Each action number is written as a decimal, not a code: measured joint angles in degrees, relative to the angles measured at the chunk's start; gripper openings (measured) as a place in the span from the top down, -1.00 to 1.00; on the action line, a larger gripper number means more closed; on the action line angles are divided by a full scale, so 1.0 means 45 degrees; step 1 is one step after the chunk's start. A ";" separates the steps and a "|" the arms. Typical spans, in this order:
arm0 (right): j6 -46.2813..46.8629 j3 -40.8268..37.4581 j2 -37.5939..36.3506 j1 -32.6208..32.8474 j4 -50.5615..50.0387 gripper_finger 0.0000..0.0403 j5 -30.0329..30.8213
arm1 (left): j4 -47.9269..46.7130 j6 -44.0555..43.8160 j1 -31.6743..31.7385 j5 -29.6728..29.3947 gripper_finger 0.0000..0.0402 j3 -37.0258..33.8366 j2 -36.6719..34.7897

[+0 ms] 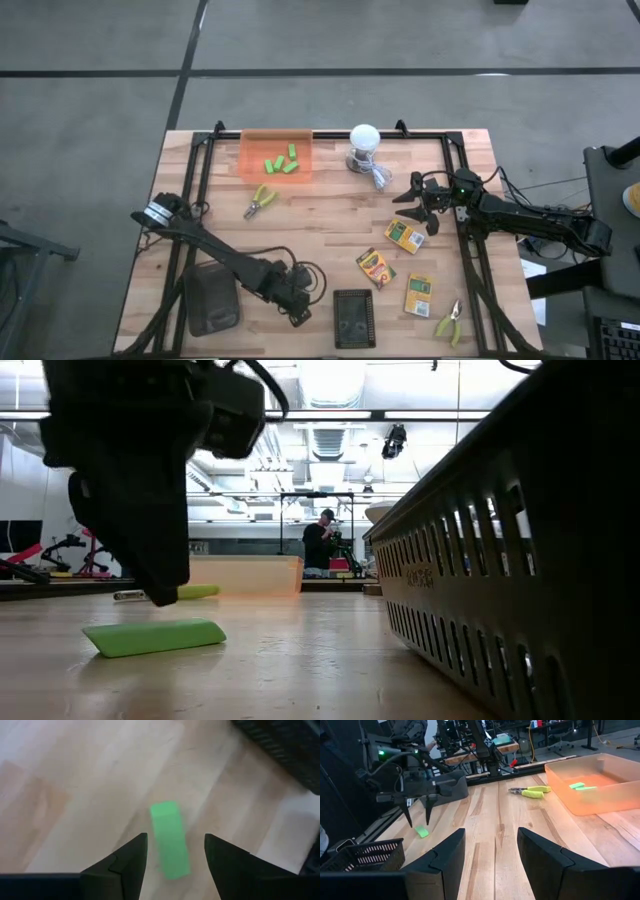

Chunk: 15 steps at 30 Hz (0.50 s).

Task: Pick & Place School Supplies
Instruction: Put the green eraser into the orange bin

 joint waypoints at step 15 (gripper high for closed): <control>0.0000 -0.0001 0.0000 -0.0004 0.0000 0.12 0.0003 | 0.0291 -0.0250 -0.0150 -0.0533 -0.01 -0.0015 0.0229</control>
